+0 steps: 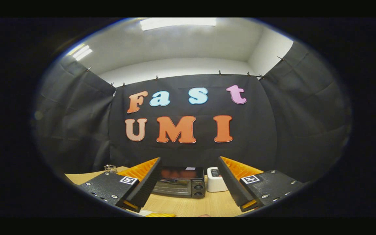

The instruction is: Open the toaster oven, put the food inside, and close the toaster oven door.

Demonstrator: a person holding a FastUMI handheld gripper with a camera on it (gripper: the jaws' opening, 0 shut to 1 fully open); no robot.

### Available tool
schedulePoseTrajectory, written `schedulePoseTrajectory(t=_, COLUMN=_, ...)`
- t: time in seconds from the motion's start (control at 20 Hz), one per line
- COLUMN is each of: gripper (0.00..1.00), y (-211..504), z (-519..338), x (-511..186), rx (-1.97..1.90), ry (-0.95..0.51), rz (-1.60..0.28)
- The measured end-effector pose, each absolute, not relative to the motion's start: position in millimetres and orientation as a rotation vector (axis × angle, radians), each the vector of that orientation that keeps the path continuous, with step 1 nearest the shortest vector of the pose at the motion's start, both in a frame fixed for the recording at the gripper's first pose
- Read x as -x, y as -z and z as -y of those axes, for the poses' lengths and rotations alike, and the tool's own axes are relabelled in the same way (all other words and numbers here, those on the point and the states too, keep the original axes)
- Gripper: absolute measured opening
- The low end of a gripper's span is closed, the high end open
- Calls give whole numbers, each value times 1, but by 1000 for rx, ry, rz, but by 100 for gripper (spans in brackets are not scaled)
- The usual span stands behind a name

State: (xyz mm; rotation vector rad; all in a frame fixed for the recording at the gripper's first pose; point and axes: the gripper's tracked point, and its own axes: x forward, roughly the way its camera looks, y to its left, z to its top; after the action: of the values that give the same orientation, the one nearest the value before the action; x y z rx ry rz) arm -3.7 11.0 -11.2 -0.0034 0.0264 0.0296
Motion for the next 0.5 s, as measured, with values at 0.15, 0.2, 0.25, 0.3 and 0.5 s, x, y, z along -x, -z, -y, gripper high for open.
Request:
schedulePoseTrajectory(t=0.15, gripper=99, y=11, z=-21, x=6, rx=12, ry=-53, rz=-24)
schedulePoseTrajectory(t=0.2, gripper=99, y=11, z=-23, x=6, rx=15, ry=-58, rz=-25)
schedulePoseTrajectory(t=0.25, gripper=99, y=13, z=-26, x=6, rx=17, ry=-64, rz=-26)
schedulePoseTrajectory(t=0.3, gripper=99, y=14, z=-28, x=6, rx=17, ry=-69, rz=-29)
schedulePoseTrajectory(t=0.5, gripper=99, y=21, z=-36, x=4, rx=3, ry=-83, rz=-46)
